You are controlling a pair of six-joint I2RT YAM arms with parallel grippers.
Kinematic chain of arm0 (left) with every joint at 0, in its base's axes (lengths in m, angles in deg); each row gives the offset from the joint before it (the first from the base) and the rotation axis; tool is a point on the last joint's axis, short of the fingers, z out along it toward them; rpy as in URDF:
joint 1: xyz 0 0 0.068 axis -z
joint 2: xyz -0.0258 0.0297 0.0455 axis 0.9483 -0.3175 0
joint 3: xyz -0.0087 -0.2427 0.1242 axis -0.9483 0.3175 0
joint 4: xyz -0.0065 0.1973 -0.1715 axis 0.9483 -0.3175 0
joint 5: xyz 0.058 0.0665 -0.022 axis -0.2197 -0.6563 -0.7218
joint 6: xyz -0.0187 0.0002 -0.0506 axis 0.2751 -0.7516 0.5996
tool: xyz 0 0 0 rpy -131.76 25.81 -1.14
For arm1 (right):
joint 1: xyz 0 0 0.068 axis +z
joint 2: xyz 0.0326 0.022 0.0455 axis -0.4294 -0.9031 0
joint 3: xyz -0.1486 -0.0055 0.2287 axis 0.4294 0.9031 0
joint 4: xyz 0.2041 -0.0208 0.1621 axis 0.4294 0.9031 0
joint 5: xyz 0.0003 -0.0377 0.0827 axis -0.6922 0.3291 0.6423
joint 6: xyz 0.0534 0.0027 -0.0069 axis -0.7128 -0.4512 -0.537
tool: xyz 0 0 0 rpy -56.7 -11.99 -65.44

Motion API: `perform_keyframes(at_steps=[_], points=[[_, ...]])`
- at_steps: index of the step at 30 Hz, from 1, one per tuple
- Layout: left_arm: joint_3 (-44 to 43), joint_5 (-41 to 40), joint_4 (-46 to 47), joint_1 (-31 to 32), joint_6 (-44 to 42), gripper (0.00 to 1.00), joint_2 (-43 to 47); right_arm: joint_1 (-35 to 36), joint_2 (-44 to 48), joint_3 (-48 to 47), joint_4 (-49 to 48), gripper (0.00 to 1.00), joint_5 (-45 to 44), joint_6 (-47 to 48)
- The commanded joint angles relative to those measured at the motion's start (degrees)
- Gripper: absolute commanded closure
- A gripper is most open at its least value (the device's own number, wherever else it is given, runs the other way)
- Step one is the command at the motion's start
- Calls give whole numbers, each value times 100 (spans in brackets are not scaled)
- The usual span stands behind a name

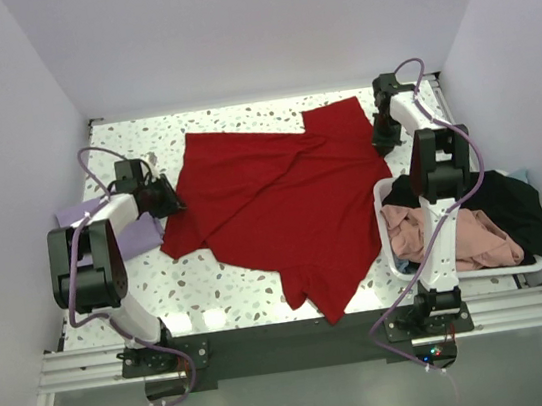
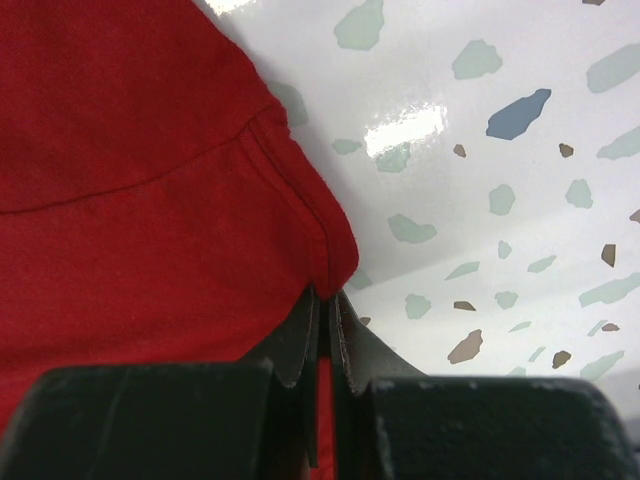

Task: Fold and stack the t-shirts
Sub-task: Flatten the tshirt out

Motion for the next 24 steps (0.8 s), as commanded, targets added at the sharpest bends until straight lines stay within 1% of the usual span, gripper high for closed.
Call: perform_keyframes(at_steps=[1, 8, 11, 12, 13, 14, 15, 17, 24], points=[[68, 320, 392, -32, 30, 71, -131, -39, 166, 43, 125, 100, -130, -74], [121, 206, 365, -32, -14, 72, -184, -39, 254, 175, 90, 100, -173, -110], [139, 224, 374, -32, -23, 75, -211, -48, 271, 219, 81, 100, -191, -101], [147, 215, 374, -32, -15, 77, -211, -39, 271, 219, 81, 100, -191, -101], [156, 197, 374, -23, 12, 83, -193, -48, 280, 227, 90, 100, -191, -101], [165, 188, 383, -32, 12, 86, -184, -39, 289, 228, 82, 100, -191, -109], [165, 206, 383, -32, 29, 92, -184, -39, 289, 228, 90, 100, -191, -110], [156, 215, 392, -32, 30, 100, -176, -48, 271, 193, 99, 100, -200, -110], [-194, 171, 67, -32, 56, 100, -44, -39, 201, 61, 152, 100, -217, -101]])
